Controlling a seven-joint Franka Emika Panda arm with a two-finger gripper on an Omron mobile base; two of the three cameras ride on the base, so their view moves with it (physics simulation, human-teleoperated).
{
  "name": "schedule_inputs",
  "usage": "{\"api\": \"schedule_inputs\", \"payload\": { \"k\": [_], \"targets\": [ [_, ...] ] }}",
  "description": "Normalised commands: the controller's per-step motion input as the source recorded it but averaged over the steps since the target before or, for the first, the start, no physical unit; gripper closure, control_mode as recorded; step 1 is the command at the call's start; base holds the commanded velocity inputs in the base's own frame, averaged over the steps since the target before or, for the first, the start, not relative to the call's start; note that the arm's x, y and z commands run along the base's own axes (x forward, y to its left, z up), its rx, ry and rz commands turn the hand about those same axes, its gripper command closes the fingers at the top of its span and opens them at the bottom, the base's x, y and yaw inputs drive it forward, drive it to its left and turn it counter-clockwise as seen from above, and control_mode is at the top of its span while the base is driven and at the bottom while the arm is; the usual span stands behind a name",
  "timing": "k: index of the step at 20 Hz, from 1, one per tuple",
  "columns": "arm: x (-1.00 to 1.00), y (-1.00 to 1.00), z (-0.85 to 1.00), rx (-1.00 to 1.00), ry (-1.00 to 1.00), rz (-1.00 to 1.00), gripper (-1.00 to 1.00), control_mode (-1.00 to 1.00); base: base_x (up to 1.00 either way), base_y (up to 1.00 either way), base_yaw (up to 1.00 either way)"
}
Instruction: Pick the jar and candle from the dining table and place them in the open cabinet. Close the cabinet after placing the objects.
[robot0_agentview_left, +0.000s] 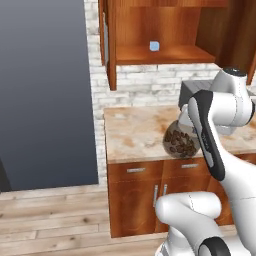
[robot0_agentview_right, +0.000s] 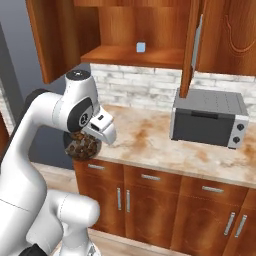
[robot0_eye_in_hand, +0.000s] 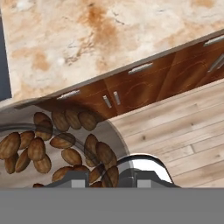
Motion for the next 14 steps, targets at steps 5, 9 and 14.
{"api": "schedule_inputs", "payload": {
  "k": [5, 9, 14],
  "targets": [
    [0.0, 0.0, 0.0, 0.0, 0.0, 0.0, 1.0, 1.0, 0.27, -0.39, 0.02],
    [0.0, 0.0, 0.0, 0.0, 0.0, 0.0, 1.0, 1.0, 0.36, -0.35, 0.01],
    [0.0, 0.0, 0.0, 0.0, 0.0, 0.0, 1.0, 1.0, 0.5, -0.18, 0.0]
  ]
}}
